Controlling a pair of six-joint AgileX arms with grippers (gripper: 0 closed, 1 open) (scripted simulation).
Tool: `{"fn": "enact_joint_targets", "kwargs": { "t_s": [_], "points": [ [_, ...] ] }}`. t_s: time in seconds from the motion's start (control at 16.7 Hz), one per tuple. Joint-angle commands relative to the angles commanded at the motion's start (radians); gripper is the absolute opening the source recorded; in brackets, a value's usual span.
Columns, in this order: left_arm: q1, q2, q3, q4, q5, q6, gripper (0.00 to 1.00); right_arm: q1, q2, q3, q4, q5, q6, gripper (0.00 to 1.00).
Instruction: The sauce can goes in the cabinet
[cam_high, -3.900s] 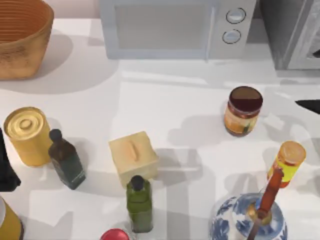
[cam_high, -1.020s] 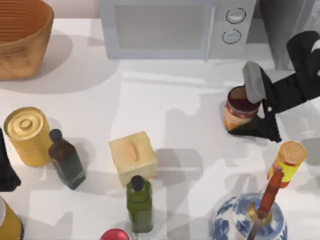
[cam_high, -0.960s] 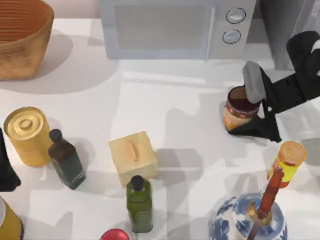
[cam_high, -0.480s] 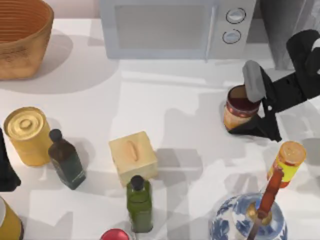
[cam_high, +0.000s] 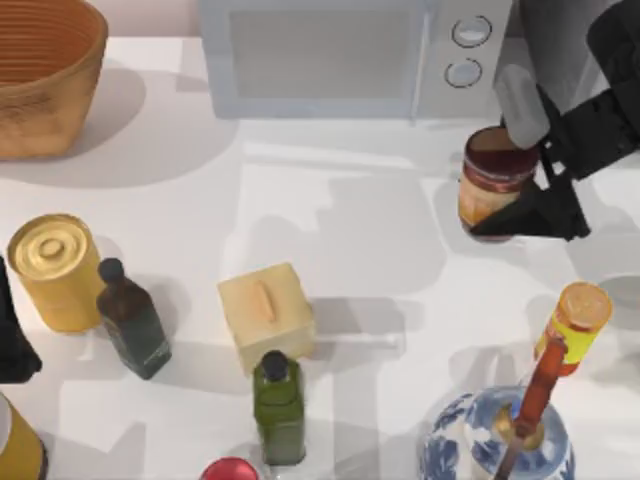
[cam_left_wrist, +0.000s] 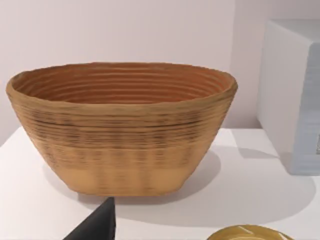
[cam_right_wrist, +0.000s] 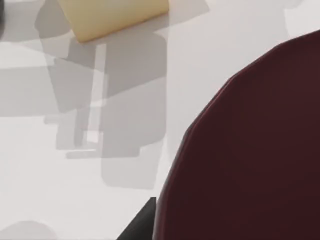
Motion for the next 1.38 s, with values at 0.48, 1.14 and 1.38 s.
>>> {"fn": "enact_joint_targets", "kwargs": {
  "t_s": [0.48,1.14,1.38],
  "points": [
    [0.000,0.000,0.000,0.000,0.000,0.000,1.00,-0.007,-0.072,0.104,-0.154,-0.001,0.012,0.00],
    [0.000,0.000,0.000,0.000,0.000,0.000,1.00,-0.022,-0.502,-0.301,0.084,0.188,0.297,0.00],
    [0.000,0.000,0.000,0.000,0.000,0.000,1.00,-0.044,-0.934,-0.635,0.289,0.348,0.543,0.00]
  ]
}}
